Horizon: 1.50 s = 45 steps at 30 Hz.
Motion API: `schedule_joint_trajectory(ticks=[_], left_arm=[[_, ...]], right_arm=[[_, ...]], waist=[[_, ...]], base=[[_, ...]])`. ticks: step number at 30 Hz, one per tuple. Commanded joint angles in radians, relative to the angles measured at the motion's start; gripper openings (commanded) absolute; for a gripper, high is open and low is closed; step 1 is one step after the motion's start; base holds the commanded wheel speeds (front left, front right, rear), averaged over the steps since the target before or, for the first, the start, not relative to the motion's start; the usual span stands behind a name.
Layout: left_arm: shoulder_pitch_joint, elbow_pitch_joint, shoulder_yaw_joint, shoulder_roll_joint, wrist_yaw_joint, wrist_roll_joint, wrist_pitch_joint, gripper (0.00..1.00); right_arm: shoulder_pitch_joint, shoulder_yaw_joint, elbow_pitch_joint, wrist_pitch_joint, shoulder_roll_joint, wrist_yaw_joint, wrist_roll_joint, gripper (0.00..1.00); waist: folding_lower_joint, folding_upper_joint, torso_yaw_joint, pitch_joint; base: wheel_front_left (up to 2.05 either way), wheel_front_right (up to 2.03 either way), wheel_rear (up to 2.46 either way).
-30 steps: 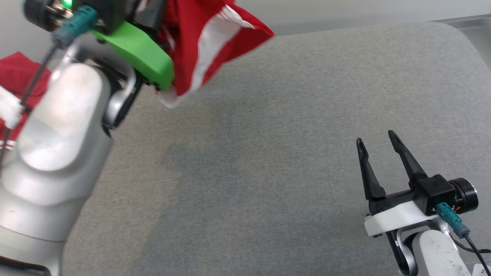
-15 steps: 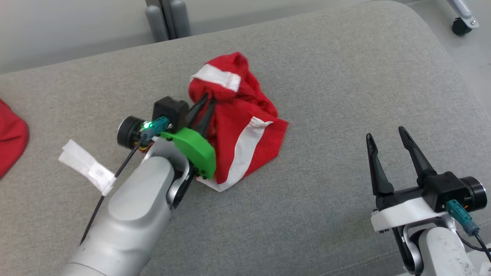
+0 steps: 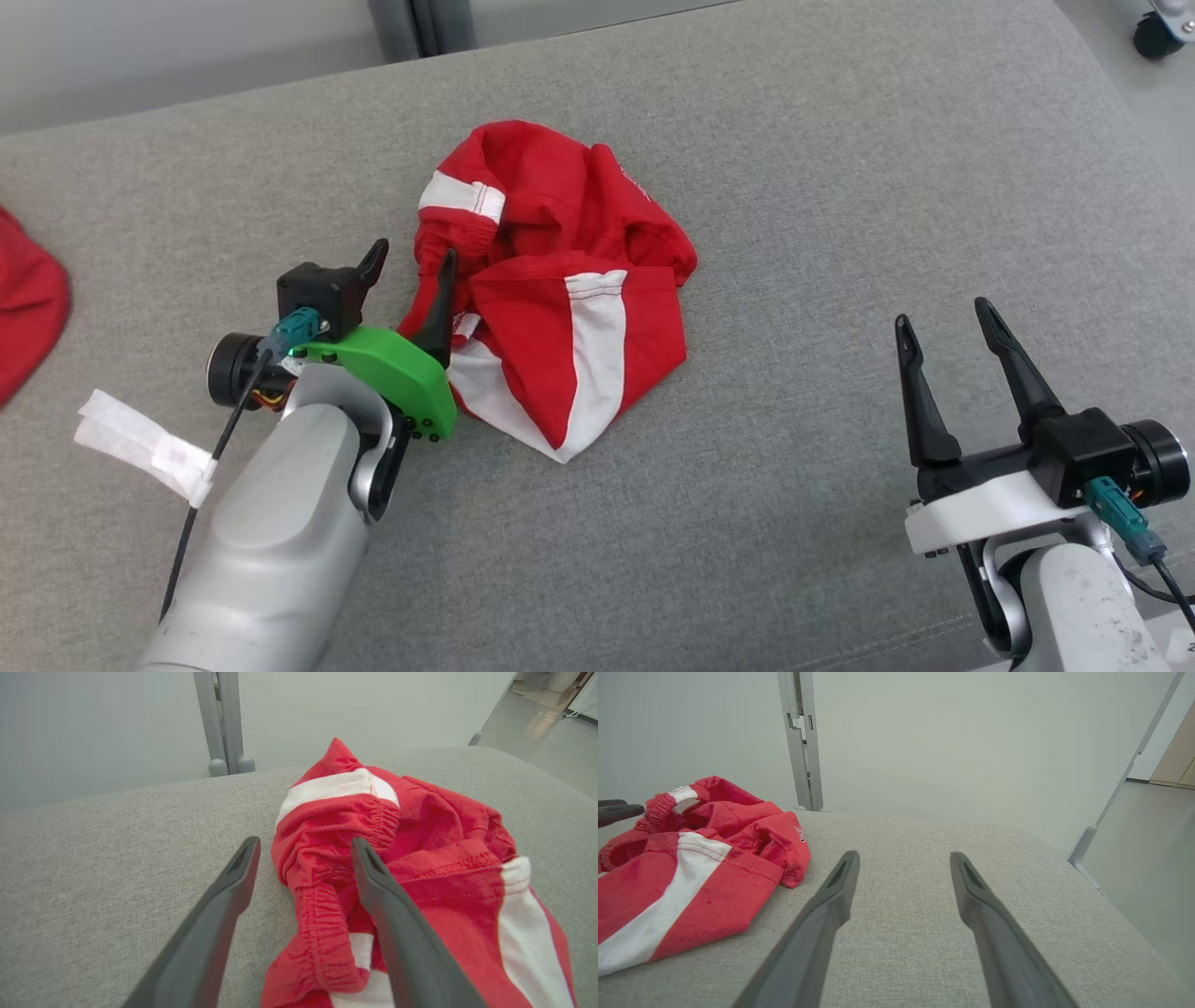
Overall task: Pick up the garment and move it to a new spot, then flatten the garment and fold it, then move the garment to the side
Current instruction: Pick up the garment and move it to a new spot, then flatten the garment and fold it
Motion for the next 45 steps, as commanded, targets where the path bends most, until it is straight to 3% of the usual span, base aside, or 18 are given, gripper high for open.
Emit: schedule_joint_trajectory(ticks=[1, 9, 17, 29, 45], left_arm=[[0.029, -0.018, 0.015, 0.006, -0.004, 0.012, -0.003, 1.0], [0.173, -0.208, 0.146, 0.014, -0.005, 0.106, -0.002, 1.0], [0.409, -0.352, 0.253, -0.016, -0.019, 0.18, -0.002, 1.0], [0.699, -0.51, 0.39, -0.071, -0.034, 0.211, -0.002, 1.0], [0.798, -0.59, 0.448, -0.096, -0.039, 0.207, -0.003, 1.0]], right_arm=[[-0.002, 0.002, 0.003, -0.002, -0.004, -0.001, -0.007, 1.0], [0.021, 0.019, 0.016, -0.002, -0.004, -0.001, -0.028, 1.0], [0.07, 0.027, 0.041, -0.002, -0.004, -0.001, -0.039, 1.0], [0.148, 0.035, 0.07, -0.002, -0.004, -0.001, -0.005, 1.0], [0.162, 0.045, 0.149, -0.002, -0.004, -0.001, 0.039, 1.0]], waist=[[0.0, -0.0001, 0.019, -0.022], [0.0, -0.0001, 0.063, -0.119], [0.0, -0.0001, 0.109, -0.233], [0.0, -0.0001, 0.143, -0.285], [0.0, -0.0001, 0.14, -0.293]], base=[[0.0, 0.0, 0.0], [0.0, 0.0, 0.0], [0.0, 0.0, 0.0], [0.0, 0.0, 0.0], [0.0, 0.0, 0.0]])
